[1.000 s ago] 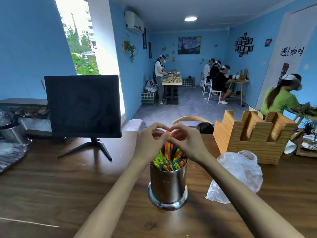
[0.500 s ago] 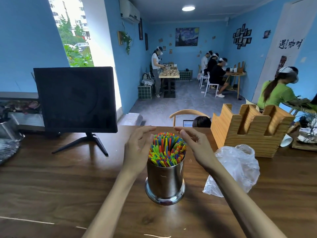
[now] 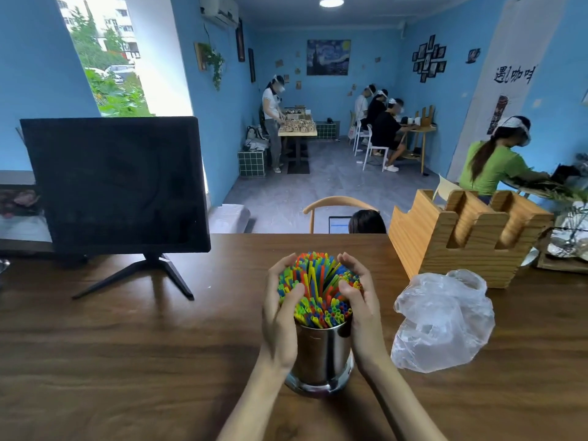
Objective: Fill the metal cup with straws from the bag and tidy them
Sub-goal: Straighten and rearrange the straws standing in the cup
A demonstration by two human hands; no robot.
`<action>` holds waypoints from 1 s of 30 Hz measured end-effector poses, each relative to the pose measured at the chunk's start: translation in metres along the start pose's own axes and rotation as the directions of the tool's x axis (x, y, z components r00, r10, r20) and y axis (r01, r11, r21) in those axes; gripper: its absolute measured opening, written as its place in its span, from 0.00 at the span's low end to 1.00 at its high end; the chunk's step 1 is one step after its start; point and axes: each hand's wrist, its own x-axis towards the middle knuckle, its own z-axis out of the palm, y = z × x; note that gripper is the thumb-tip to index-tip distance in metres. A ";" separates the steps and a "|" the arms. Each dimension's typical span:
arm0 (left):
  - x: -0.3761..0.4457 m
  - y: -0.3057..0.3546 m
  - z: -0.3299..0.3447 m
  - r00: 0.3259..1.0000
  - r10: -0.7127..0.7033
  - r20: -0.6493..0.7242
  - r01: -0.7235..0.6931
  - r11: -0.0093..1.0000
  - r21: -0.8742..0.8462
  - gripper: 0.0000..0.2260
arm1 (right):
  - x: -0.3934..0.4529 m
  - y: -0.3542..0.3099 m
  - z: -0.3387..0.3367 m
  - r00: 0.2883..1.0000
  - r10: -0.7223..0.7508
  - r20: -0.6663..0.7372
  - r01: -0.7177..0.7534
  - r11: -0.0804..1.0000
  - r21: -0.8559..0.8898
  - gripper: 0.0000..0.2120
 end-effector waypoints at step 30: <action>0.085 0.021 -0.032 0.915 -0.341 0.216 0.250 0.899 0.360 0.13 | 0.024 -0.022 -0.001 0.990 0.086 -0.114 -0.110 0.968 -0.226 0.23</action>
